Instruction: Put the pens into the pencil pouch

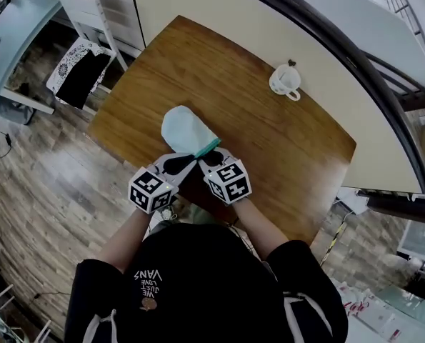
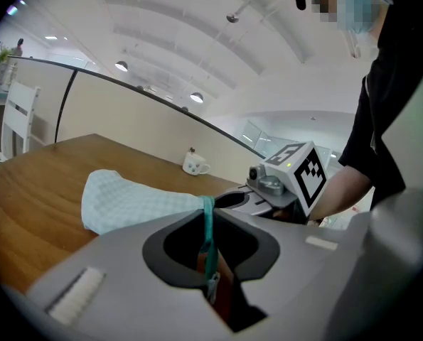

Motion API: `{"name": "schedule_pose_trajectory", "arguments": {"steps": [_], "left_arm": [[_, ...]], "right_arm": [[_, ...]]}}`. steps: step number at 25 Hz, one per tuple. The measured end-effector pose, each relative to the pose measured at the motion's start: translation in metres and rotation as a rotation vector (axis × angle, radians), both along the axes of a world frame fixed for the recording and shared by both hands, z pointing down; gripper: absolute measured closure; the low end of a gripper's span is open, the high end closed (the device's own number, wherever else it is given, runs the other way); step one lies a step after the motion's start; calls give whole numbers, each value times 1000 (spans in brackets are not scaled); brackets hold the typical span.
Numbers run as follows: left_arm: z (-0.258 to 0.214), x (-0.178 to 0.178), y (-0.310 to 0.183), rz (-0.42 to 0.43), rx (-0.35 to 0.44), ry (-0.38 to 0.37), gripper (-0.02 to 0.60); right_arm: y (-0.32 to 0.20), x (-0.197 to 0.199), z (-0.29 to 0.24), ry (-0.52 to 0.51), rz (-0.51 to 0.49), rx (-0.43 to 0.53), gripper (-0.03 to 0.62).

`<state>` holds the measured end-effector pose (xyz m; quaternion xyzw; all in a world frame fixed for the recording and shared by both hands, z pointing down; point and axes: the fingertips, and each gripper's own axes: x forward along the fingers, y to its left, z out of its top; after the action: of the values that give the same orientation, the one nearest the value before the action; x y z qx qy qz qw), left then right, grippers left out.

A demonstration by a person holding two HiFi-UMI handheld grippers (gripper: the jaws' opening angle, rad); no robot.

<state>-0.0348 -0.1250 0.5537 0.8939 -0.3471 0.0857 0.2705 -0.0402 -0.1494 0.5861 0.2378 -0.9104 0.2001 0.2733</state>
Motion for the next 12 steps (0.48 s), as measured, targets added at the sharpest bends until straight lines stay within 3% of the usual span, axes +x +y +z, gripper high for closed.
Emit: {"name": "schedule_pose_trajectory", "arguments": {"steps": [4,7,12], "left_arm": [[0,-4,-4,-15,-4,22,535],[4,-11,-8,-43,-16,31,535],[12,-16,-11,-60,-36,29,535]], "right_arm": [[-7,-5,2,-18,-4,14,528],[-10,-4,3,-34,23,-3,488],[-4,10,-2,-48,86,-18,482]]}}
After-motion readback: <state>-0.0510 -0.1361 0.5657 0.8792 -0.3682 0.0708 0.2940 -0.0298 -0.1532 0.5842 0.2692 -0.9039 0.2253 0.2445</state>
